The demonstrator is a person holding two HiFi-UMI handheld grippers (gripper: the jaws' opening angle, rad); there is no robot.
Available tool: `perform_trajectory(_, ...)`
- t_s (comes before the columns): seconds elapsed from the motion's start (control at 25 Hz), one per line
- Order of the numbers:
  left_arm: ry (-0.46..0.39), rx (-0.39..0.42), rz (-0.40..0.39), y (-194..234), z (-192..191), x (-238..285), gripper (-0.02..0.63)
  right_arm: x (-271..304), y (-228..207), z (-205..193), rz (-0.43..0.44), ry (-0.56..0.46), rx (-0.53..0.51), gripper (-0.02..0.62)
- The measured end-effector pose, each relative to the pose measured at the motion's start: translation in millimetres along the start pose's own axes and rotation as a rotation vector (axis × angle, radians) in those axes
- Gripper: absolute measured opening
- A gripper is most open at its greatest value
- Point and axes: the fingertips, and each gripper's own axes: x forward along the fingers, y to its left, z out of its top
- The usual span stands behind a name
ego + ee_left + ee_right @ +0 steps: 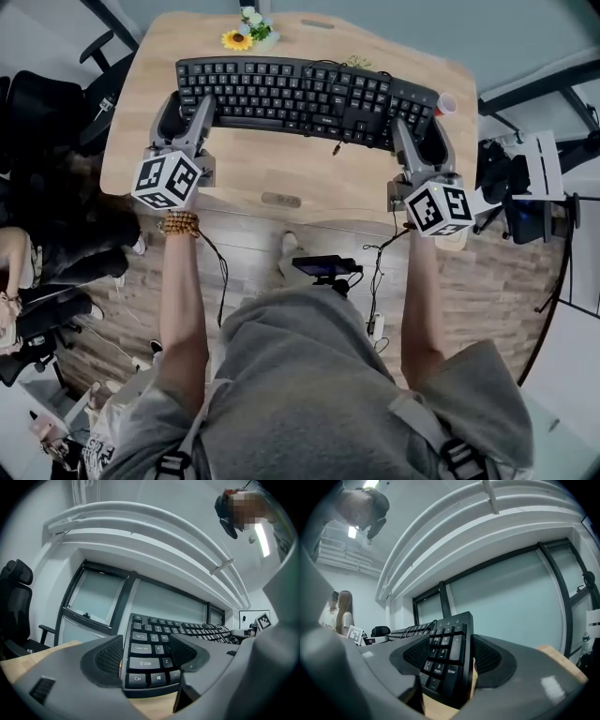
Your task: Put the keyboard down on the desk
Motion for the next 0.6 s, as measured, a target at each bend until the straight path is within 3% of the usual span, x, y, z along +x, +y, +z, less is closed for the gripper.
perform_trajectory(0.6, 0.234, -0.04, 0.033, 27, -121, 37, 0.314, 24, -57, -114, -0.061, 0.198, 0.123, 0.288)
